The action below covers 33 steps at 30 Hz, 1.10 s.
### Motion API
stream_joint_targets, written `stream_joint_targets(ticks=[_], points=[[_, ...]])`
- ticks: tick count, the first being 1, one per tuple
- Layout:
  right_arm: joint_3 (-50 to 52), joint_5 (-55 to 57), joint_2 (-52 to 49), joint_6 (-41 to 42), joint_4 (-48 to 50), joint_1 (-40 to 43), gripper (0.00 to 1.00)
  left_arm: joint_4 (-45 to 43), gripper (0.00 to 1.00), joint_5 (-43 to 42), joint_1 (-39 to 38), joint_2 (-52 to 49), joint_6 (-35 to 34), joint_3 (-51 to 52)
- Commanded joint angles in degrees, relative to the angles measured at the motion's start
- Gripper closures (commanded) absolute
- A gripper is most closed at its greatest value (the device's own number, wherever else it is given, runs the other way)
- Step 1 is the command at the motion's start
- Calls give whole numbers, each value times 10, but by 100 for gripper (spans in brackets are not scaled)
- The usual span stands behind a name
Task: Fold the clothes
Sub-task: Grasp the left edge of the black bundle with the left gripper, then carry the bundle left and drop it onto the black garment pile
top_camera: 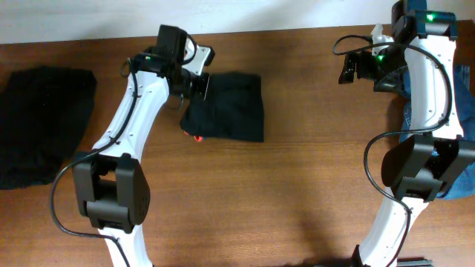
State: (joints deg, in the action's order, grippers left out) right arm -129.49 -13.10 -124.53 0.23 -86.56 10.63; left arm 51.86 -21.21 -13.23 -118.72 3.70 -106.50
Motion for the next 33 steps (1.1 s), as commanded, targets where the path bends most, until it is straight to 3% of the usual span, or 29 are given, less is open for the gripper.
stream_joint_targets(ticks=[1,10,27,33], points=[[-9,3,15,2,0,1,1,1,100,1,10,21,0,-23],[-9,3,15,2,0,1,1,-19,100,0,60,21,-59,-38],[-9,3,15,2,0,1,1,-79,100,0,204,21,-61,-85],[-9,3,15,2,0,1,1,-72,100,0,268,21,-96,-127]])
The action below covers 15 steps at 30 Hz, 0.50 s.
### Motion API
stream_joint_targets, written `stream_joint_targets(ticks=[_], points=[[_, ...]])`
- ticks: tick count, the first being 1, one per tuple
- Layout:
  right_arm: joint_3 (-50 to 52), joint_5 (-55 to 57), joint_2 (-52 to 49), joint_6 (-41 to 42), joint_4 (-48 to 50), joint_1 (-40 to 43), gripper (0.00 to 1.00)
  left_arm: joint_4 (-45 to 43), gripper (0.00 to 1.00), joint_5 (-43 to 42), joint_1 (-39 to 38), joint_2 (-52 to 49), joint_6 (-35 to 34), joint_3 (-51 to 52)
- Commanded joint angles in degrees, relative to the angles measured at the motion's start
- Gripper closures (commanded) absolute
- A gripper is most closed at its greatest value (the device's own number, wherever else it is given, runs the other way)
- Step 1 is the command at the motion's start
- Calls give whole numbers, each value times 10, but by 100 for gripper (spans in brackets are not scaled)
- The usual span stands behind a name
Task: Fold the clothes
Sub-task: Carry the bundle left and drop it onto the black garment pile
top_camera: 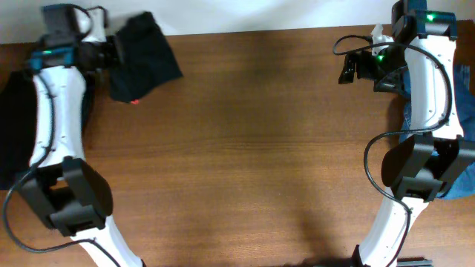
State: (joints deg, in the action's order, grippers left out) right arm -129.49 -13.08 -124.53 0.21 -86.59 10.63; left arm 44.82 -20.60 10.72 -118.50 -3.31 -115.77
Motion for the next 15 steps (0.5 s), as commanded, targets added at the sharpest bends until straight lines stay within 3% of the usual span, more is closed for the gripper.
stream_joint_targets(ticks=[1,15], points=[[-9,3,15,3,0,1,1,4,100,-6,40,19,-32,-41],[-9,3,15,3,0,1,1,76,100,-6,224,19,-65,-62]])
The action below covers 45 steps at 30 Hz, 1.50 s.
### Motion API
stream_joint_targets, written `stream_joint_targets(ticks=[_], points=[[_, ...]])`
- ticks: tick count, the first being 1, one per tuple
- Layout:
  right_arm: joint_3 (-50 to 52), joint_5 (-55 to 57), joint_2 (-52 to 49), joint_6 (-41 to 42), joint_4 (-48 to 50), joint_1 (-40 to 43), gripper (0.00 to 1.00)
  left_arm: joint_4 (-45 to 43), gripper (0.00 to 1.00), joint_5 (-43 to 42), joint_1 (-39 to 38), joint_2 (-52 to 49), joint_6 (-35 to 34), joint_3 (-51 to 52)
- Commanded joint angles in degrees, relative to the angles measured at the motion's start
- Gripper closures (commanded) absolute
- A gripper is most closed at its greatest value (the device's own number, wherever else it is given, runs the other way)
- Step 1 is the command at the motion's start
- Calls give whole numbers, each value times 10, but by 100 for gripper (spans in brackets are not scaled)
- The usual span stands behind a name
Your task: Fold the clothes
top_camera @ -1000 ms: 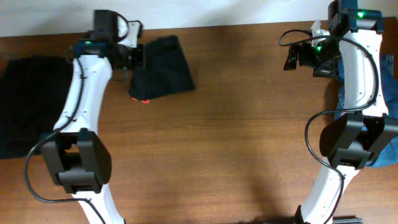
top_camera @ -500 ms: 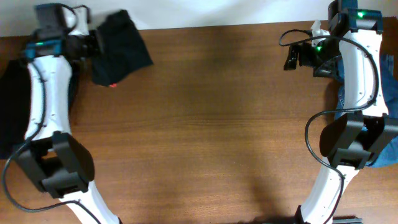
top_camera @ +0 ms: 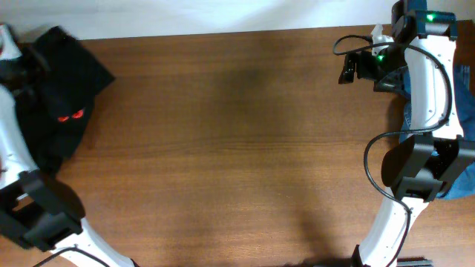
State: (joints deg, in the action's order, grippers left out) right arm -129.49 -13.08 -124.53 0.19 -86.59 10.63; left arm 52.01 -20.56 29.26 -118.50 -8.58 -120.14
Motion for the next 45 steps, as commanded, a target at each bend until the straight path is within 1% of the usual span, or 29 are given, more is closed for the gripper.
stream_joint_targets(ticks=[1,8,12,16,18,27,30,38,39,40,41,42,43,45], points=[[-9,3,15,3,0,1,1,7,100,-7,50,19,-13,-19],[-9,3,15,3,0,1,1,15,100,-12,124,19,-12,-18],[-9,3,15,3,0,1,1,30,100,16,142,18,-12,-18],[-9,3,15,3,0,1,1,43,100,80,144,15,-8,-17],[-9,3,15,3,0,1,1,49,100,99,144,10,-8,-16],[-9,3,15,3,0,1,1,58,100,123,144,-15,-8,-8],[-9,3,15,3,0,1,1,67,96,129,144,-29,-8,-8],[-9,3,15,3,0,1,1,72,96,134,144,-64,-8,-8],[-9,3,15,3,0,1,1,73,93,136,144,-65,-8,-8],[-9,3,15,3,0,1,1,74,79,141,144,-65,-8,-8],[-9,3,15,3,0,1,1,75,51,145,144,-65,-8,-8],[-9,3,15,3,0,1,1,77,32,149,144,-65,-8,-8],[-9,3,15,3,0,1,1,79,23,151,144,-65,-8,-8],[-9,3,15,3,0,1,1,84,18,160,144,-65,-8,-8]])
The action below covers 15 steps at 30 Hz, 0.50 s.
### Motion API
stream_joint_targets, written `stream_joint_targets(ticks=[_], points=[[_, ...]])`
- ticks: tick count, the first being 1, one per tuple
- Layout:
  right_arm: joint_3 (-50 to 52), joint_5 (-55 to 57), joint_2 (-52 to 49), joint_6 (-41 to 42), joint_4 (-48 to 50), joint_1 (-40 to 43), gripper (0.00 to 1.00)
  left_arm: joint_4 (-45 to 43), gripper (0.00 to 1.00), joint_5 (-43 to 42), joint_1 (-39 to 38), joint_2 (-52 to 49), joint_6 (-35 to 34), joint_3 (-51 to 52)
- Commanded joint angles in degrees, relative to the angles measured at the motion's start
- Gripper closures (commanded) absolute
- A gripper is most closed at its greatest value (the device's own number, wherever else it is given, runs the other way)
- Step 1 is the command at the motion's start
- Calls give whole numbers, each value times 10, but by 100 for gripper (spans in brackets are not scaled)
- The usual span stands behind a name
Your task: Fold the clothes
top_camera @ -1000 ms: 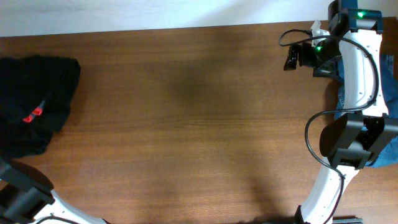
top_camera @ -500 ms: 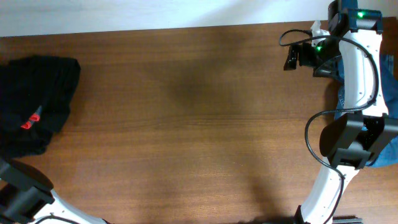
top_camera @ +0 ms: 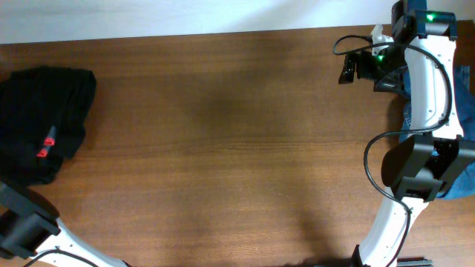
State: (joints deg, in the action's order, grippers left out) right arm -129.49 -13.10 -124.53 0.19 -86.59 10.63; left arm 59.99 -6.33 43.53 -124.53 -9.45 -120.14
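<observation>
A pile of black clothes point(top_camera: 44, 111) lies at the table's left edge. On its front part rests a folded black garment with a small red tag point(top_camera: 46, 144). Of my left arm only the base links point(top_camera: 22, 222) show at the bottom left; its gripper is out of frame. My right gripper point(top_camera: 349, 70) hangs over the back right of the table, beside a heap of blue clothes point(top_camera: 464, 111). Whether its fingers are open or shut is too dark to make out.
The brown wooden table point(top_camera: 237, 148) spans the view, with a white wall along its back edge. The right arm's white links point(top_camera: 427, 81) rise over the blue heap, and its base stands at the front right.
The folded black garment with the red tag, held up at the far left edge then, now lies flat on the black pile. The left arm's upper links have left the frame. The right arm has not moved.
A folded black garment lay in the table's back middle with my left gripper at its edge. Then it hung from that gripper at the back left corner, then over the black pile. Now it rests on the pile, and the gripper is out of view.
</observation>
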Motion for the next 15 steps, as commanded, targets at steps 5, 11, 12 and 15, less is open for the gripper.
stream_joint_targets(ticks=[5,11,12,15], points=[[-9,3,15,3,0,1,1,14,13,19,2,0,-2,-24],[-9,3,15,3,0,1,2,41,1,56,2,28,-23,-79],[-9,3,15,3,0,1,1,46,1,70,2,33,-25,-90],[-9,3,15,3,0,1,1,63,1,80,2,49,-26,-126]])
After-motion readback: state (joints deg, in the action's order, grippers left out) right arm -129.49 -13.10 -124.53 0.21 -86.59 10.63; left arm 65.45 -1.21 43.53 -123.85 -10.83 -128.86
